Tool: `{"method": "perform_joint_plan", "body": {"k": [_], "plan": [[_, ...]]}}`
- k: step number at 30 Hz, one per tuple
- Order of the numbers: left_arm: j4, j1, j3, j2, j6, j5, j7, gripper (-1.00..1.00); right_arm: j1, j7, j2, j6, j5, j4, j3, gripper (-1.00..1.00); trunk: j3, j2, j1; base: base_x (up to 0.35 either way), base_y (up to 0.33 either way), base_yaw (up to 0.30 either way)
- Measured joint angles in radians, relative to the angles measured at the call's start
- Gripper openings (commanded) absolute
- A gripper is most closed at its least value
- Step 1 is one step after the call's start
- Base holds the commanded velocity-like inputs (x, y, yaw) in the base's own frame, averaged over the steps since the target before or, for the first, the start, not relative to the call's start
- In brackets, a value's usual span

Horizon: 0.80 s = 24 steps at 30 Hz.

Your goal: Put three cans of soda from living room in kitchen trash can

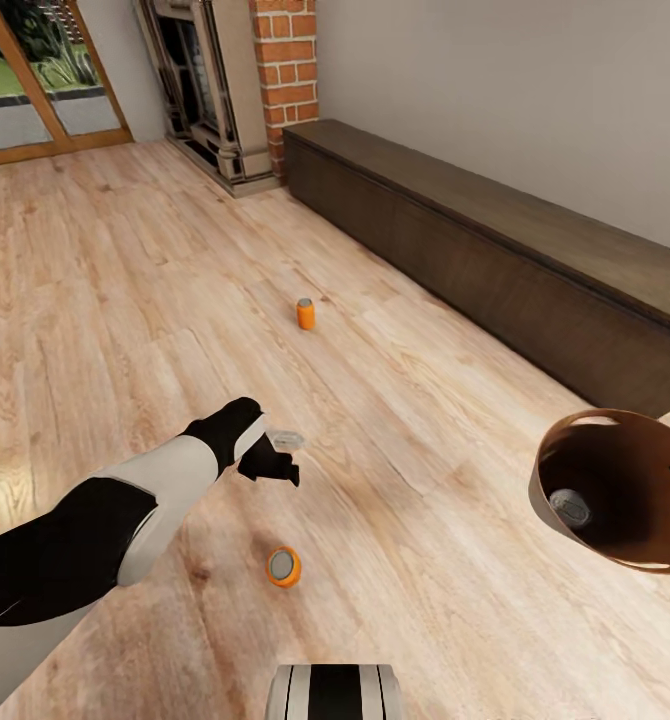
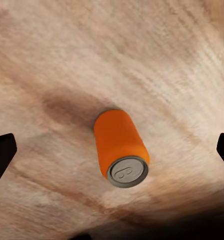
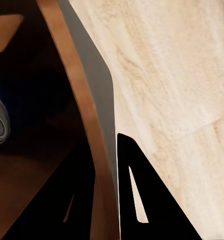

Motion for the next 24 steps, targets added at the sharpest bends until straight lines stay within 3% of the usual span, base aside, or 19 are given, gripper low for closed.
{"method": "perform_joint_plan", "body": {"k": [3,9,14,19,24], "plan": [[0.0,0.004,-0.007,0.0,-0.006,0.0,-0.007,1.0,0.0,0.0,0.0,0.0,0.0,0.0,0.0,-1.0,0.003,0.0,0.0,-0.126,0.093,-0.192],[-0.021,0.015,-0.106,0.002,-0.012,-0.001,-0.031,1.0,0.0,0.0,0.0,0.0,0.0,0.001,0.0,-1.0,0.01,0.0,0.0,-0.139,0.231,-0.192],[-0.026,0.015,-0.129,0.011,-0.012,0.0,-0.072,1.0,0.001,0.001,0.0,0.0,-0.003,0.001,0.0,-1.0,0.016,0.0,0.0,-0.026,0.195,-0.192],[-0.028,0.014,-0.136,0.056,-0.001,-0.003,-0.222,1.0,0.003,0.001,0.0,0.0,-0.001,0.002,0.0,-1.0,0.022,0.0,0.0,-0.004,0.036,-0.192],[-0.047,0.001,-0.166,0.126,0.053,-0.005,-0.448,1.0,0.004,0.001,-0.001,0.0,-0.001,0.002,0.0,-1.0,0.028,0.0,0.0,-0.001,0.006,-0.19]]}}
